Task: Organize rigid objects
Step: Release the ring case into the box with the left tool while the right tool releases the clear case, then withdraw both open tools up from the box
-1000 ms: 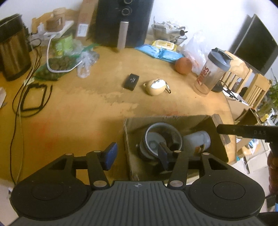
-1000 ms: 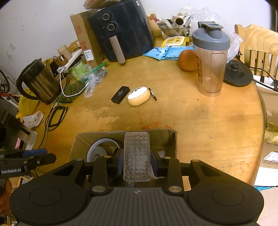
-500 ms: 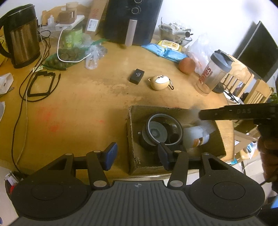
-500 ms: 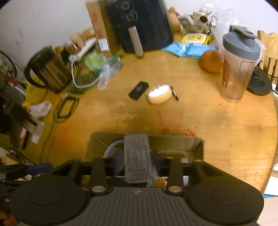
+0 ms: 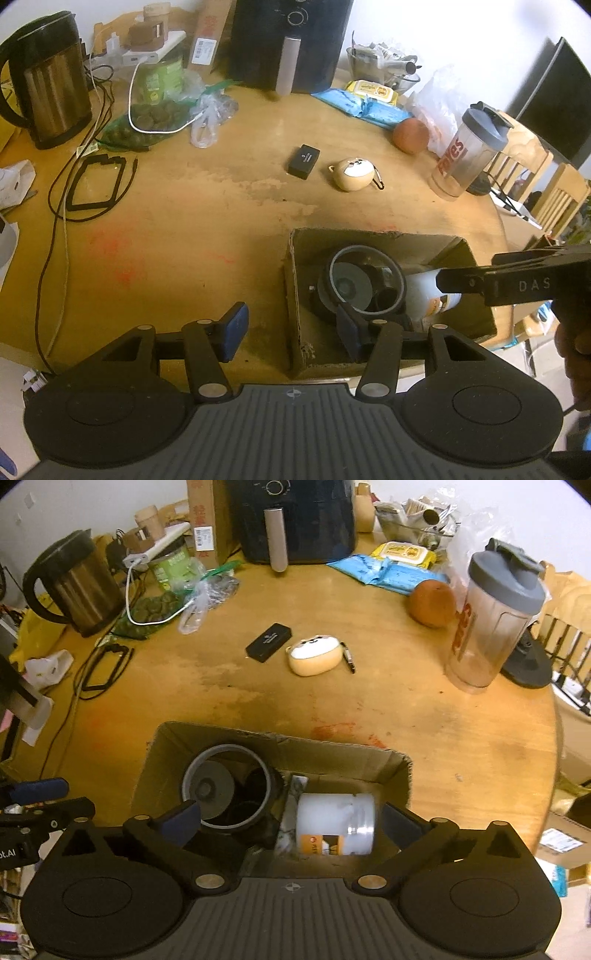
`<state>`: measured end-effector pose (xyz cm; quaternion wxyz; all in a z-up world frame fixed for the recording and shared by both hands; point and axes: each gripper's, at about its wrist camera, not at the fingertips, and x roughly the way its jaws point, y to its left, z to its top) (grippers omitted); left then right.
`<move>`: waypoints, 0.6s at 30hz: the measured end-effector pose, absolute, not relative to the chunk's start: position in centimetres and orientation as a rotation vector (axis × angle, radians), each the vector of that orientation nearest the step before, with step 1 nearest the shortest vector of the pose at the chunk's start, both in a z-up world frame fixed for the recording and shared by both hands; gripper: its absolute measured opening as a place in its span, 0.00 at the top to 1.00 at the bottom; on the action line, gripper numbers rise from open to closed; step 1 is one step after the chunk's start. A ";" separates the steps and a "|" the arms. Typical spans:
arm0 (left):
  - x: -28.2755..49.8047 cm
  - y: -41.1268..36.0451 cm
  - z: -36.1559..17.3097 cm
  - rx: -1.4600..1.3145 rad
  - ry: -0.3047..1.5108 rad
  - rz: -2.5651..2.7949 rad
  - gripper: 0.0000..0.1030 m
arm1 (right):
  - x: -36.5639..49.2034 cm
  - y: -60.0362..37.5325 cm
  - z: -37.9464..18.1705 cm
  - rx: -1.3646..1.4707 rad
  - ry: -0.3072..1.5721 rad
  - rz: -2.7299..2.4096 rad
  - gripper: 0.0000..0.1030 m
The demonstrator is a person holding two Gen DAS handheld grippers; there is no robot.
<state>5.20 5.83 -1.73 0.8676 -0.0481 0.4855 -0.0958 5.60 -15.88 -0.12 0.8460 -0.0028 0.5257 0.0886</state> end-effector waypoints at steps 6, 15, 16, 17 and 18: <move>6.4 5.2 -1.1 -0.053 1.005 -0.200 0.32 | 6.0 -15.8 0.5 -0.056 1.134 0.129 0.00; 8.5 4.7 0.1 -0.012 0.989 -0.205 0.28 | 6.9 -15.6 2.7 -0.130 1.097 0.083 0.00; 8.6 4.7 0.2 -0.009 0.985 -0.205 0.26 | 6.9 -15.7 2.8 -0.138 1.090 0.086 0.00; 8.7 4.7 0.4 -0.006 0.980 -0.207 0.24 | 7.0 -15.7 2.9 -0.140 1.084 0.091 0.00; 8.9 4.7 0.5 -0.006 0.972 -0.212 0.24 | 7.1 -15.9 2.9 -0.136 1.077 0.095 0.00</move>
